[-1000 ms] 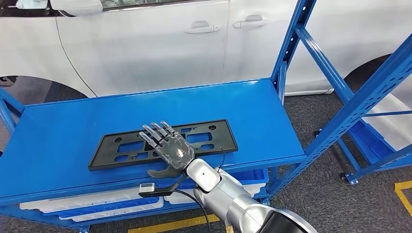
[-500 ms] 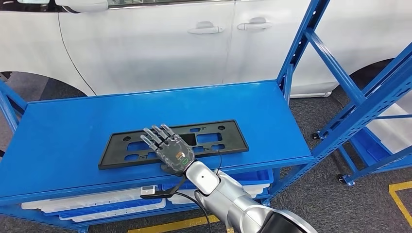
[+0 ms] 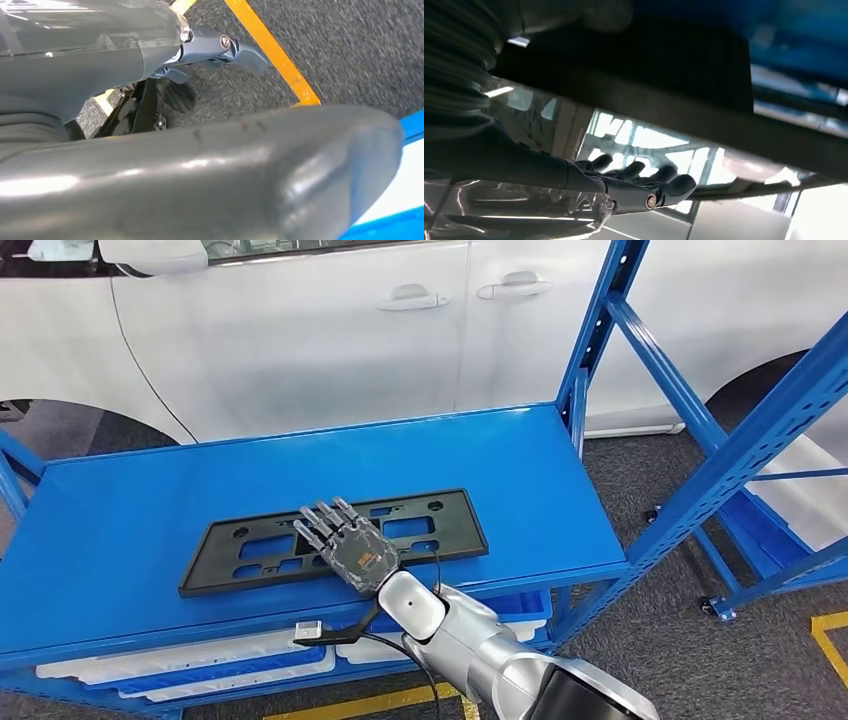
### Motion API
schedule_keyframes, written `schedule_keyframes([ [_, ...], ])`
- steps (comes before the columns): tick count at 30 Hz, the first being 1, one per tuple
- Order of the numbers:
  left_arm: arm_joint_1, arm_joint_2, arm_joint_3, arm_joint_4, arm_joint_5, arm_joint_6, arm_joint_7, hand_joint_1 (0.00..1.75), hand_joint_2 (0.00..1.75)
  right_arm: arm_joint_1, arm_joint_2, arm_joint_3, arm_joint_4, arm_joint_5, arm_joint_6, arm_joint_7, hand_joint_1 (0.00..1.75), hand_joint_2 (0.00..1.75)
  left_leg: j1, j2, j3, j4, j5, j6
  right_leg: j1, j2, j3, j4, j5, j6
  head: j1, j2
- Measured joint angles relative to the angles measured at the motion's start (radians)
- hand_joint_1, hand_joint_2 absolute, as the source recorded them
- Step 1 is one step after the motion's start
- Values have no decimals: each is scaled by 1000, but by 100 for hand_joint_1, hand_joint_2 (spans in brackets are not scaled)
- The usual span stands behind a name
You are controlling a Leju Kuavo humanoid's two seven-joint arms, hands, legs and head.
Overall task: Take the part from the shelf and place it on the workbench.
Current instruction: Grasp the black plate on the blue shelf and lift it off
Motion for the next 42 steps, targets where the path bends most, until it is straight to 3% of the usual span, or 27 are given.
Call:
schedule_keyframes([
  [1,0,1,0,0,0,0,0,0,0,-4,3,13,7,0,14,3,175,175,0,0,-17,31,-2,-2,1,0,0,1,-1,0,0,0],
  [2,1,1,0,0,0,-1,-1,0,0,-8,7,22,12,0,25,3,175,175,1,0,-15,22,17,-3,0,0,0,3,-2,0,0,0],
  [4,0,2,0,0,0,-2,-1,0,0,-19,17,32,19,0,37,0,175,175,2,2,35,-96,87,-3,-1,2,0,11,-7,4,0,0],
  [6,-3,4,0,0,0,-5,-2,0,0,-34,26,37,24,0,46,-6,175,175,-1,2,85,-205,126,5,3,4,-4,21,-14,13,0,0],
  [9,-4,4,1,0,0,-14,-6,0,0,-47,35,39,27,-7,66,-22,175,175,-5,-1,93,-228,129,25,6,4,-8,25,-15,26,0,0],
  [11,-4,3,2,0,0,-20,-12,0,0,-53,39,40,26,-15,75,-33,175,175,-2,0,94,-232,133,37,4,3,-15,44,-30,37,0,0],
  [12,-4,3,3,0,0,-24,-15,0,0,-56,40,41,26,-20,77,-38,175,175,0,0,95,-234,134,42,2,3,-30,78,-52,41,0,0],
  [15,-4,3,8,0,0,-36,-31,0,0,-58,42,50,26,-33,86,-46,175,175,-1,2,92,-234,135,50,-3,2,-117,263,-139,50,0,0],
  [16,-3,3,9,0,0,-40,-42,0,0,-58,42,54,26,-38,90,-48,175,175,-2,2,92,-234,135,50,-3,2,-136,301,-147,51,0,0],
  [17,-2,3,10,0,0,-45,-56,0,0,-58,42,57,26,-43,93,-50,175,175,-2,1,92,-234,135,50,-4,2,-138,303,-136,50,0,0],
  [18,-1,3,10,0,0,-50,-69,0,44,-58,43,60,25,-49,96,-52,175,175,-2,0,93,-234,135,50,-4,2,-120,267,-109,47,0,0],
  [21,-1,1,10,0,0,-66,-105,0,175,-62,46,64,23,-65,101,-57,175,175,-5,-2,96,-234,134,43,3,2,-22,70,-27,29,0,0],
  [22,-1,-1,10,0,0,-72,-115,0,175,-63,47,66,23,-72,101,-59,175,175,-6,-2,96,-234,134,39,6,2,-6,35,-19,25,0,0],
  [26,0,-2,10,0,0,-87,-134,0,175,-64,51,66,23,-109,88,-73,175,175,-5,-1,94,-232,129,16,5,1,2,9,-11,11,0,0],
  [28,1,-3,9,0,0,-88,-135,0,175,-65,53,66,23,-131,77,-79,175,175,-2,-1,61,-158,82,9,-1,-1,8,-3,-4,2,0,0],
  [30,3,-4,9,0,-1,-89,-133,0,175,-65,53,66,23,-159,51,-87,175,175,-1,-1,-1,-22,17,2,1,-2,8,-4,-4,-2,0,0],
  [31,5,-4,9,0,-2,-89,-132,0,175,-65,53,66,23,-174,36,-91,175,175,-1,-1,-24,27,3,-1,2,-2,8,-3,-5,-2,0,0],
  [32,7,-4,9,0,-2,-90,-131,0,175,-65,53,65,23,-187,21,-96,175,175,0,-1,-31,42,8,-3,2,-1,9,-2,-6,-2,0,0],
  [33,8,-4,9,0,-2,-90,-131,0,175,-65,53,63,23,-199,10,-102,175,175,1,0,-18,13,33,-5,1,0,10,-1,-7,0,0,0],
  [36,8,-4,9,0,-2,-93,-146,0,175,-64,52,38,13,-302,-23,-182,175,175,3,2,75,-179,120,-2,1,3,10,13,-18,12,0,0],
  [38,8,-4,11,0,-2,-107,-154,0,175,-52,50,-16,-26,-464,-42,-324,175,175,1,1,95,-226,126,10,6,5,3,21,-22,21,0,0],
  [40,8,-4,17,0,-2,-130,-156,0,175,-22,39,-98,-119,-681,-14,-497,175,175,0,0,93,-227,127,24,8,5,1,22,-22,29,0,0],
  [42,8,-4,24,0,-2,-142,-161,0,175,29,9,-181,-296,-940,103,-638,175,175,3,-1,95,-231,129,38,6,4,-10,52,-46,40,0,0],
])
